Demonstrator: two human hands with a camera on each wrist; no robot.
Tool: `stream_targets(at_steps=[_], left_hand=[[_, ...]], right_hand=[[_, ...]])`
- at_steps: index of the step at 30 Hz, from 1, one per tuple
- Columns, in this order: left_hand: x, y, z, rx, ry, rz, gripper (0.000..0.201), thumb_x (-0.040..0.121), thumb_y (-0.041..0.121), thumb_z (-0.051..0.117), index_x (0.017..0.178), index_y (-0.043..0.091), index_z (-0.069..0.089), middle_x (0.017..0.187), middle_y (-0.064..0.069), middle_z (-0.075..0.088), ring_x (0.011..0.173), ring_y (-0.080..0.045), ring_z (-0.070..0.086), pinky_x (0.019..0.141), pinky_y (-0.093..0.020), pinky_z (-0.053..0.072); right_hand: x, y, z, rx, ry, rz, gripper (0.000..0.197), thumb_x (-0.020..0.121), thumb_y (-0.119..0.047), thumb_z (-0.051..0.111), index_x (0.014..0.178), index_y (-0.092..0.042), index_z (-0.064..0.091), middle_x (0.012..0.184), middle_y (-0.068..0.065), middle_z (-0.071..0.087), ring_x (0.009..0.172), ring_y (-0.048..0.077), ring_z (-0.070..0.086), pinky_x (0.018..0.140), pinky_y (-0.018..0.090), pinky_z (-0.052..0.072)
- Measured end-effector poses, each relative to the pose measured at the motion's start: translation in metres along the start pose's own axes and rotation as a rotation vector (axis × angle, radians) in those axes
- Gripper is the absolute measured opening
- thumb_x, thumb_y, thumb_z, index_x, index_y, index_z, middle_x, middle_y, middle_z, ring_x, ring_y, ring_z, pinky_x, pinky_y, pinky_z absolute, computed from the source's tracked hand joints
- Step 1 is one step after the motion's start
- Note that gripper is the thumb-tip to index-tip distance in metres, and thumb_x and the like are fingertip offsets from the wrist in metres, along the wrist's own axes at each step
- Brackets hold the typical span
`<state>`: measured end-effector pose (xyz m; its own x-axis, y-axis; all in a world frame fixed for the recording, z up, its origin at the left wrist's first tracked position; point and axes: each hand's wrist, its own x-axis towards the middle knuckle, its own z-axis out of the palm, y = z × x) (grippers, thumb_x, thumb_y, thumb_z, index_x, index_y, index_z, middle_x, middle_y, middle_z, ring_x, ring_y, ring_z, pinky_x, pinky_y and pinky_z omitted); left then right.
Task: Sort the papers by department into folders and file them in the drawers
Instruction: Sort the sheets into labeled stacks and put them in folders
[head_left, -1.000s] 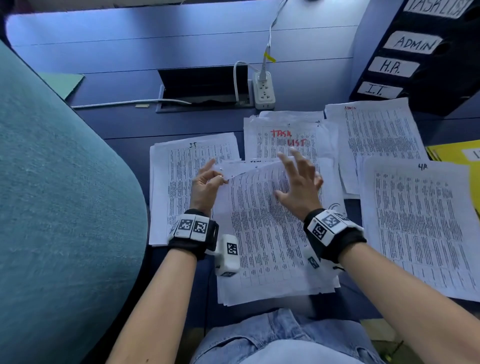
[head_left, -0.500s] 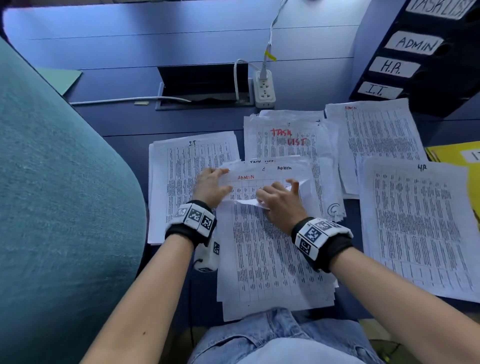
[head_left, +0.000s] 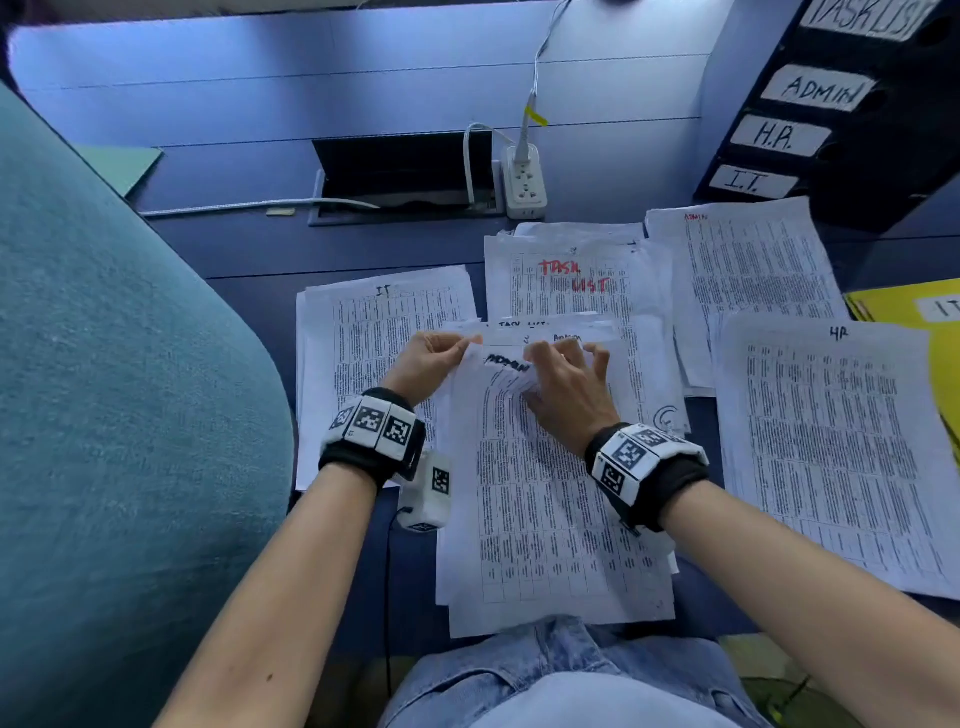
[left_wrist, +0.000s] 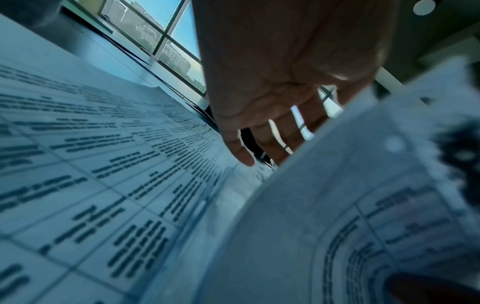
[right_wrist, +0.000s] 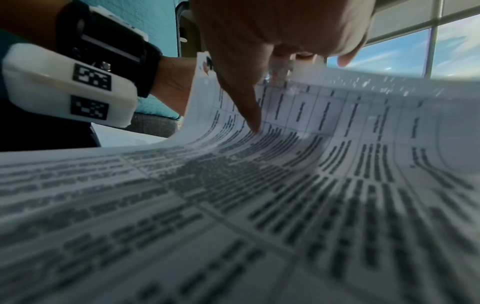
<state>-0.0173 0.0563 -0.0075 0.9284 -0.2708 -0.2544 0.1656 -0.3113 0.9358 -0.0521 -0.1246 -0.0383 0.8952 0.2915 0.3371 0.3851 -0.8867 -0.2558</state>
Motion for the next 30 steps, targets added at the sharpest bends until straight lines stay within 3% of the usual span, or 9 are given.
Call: stream_targets(at_steps=[3,7,9,12,15,19,23,26,30], left_hand=[[0.008,-0.001,0.001,0.067,0.126,-0.059,0.044,0.096,0.032,0.038,0.093,-0.004,0.063,0.102,-0.009,0.063,0.092,-0.018,0.059,0.086,-0.027,0.041],[0.022,-0.018,0.006,0.274,0.208,-0.197,0.045,0.091,0.026,0.052,0.129,0.003,0.045,0.125,-0.016,0.045,0.114,-0.03,0.049,0.098,-0.046,0.045],[0.024,-0.022,0.011,0.342,0.212,-0.266,0.047,0.088,0.022,0.059,0.129,0.007,0.044,0.124,-0.014,0.039,0.117,-0.029,0.044,0.101,-0.045,0.043],[0.025,-0.025,0.013,0.358,0.26,-0.275,0.033,0.084,0.014,0.062,0.115,0.012,0.051,0.12,-0.012,0.039,0.116,-0.028,0.045,0.1,-0.043,0.043],[0.024,-0.024,0.012,0.413,0.265,-0.235,0.017,0.084,0.013,0.062,0.096,0.018,0.052,0.108,-0.008,0.046,0.107,-0.026,0.05,0.096,-0.043,0.046],[0.021,-0.018,0.012,0.425,0.272,-0.149,0.013,0.083,0.017,0.064,0.092,0.021,0.055,0.105,-0.007,0.048,0.106,-0.027,0.05,0.094,-0.045,0.046],[0.017,-0.013,0.013,0.42,0.223,-0.046,0.018,0.083,0.018,0.065,0.097,0.022,0.054,0.107,0.0,0.049,0.113,-0.025,0.046,0.101,-0.046,0.038],[0.014,-0.014,0.014,0.412,0.226,0.001,0.02,0.082,0.017,0.066,0.094,0.024,0.051,0.1,0.004,0.054,0.107,-0.027,0.051,0.098,-0.047,0.04],[0.01,-0.009,0.019,0.459,0.329,0.085,0.037,0.08,0.013,0.068,0.113,0.02,0.053,0.098,0.008,0.056,0.107,-0.021,0.052,0.098,-0.041,0.037]], right_hand=[[-0.002,-0.003,-0.004,-0.083,0.013,-0.076,0.043,0.047,-0.006,0.084,0.081,-0.02,0.06,0.067,-0.006,0.066,0.07,0.016,0.063,0.076,0.031,0.021],[-0.008,-0.003,-0.001,-0.125,-0.097,-0.11,0.036,0.04,-0.012,0.088,0.068,-0.019,0.066,0.065,-0.005,0.065,0.063,0.014,0.063,0.074,0.031,0.023],[-0.009,-0.004,0.0,-0.091,-0.147,-0.075,0.037,0.044,-0.006,0.085,0.075,-0.016,0.067,0.071,-0.001,0.066,0.066,0.017,0.064,0.073,0.031,0.023],[-0.009,-0.004,-0.004,-0.013,-0.288,0.006,0.026,0.078,-0.003,0.063,0.103,-0.011,0.062,0.096,0.007,0.066,0.091,0.023,0.06,0.085,0.034,0.026],[-0.01,-0.002,-0.002,-0.02,-0.311,-0.001,0.027,0.087,-0.004,0.05,0.112,-0.013,0.056,0.106,0.005,0.061,0.098,0.022,0.055,0.087,0.035,0.026],[-0.007,-0.001,-0.003,-0.009,-0.303,0.003,0.021,0.081,-0.004,0.06,0.102,-0.007,0.061,0.108,0.013,0.059,0.096,0.028,0.059,0.088,0.041,0.036],[-0.005,-0.001,-0.004,0.027,-0.175,-0.005,0.016,0.063,0.003,0.075,0.073,-0.005,0.065,0.107,0.021,0.061,0.089,0.035,0.063,0.069,0.049,0.05],[-0.002,0.0,-0.006,0.05,-0.154,-0.024,0.014,0.064,-0.001,0.076,0.068,-0.007,0.064,0.111,0.022,0.06,0.09,0.035,0.064,0.066,0.047,0.052],[-0.002,0.002,-0.007,0.069,-0.201,-0.031,0.016,0.062,0.004,0.074,0.07,-0.004,0.063,0.116,0.026,0.058,0.092,0.038,0.063,0.066,0.051,0.053]])
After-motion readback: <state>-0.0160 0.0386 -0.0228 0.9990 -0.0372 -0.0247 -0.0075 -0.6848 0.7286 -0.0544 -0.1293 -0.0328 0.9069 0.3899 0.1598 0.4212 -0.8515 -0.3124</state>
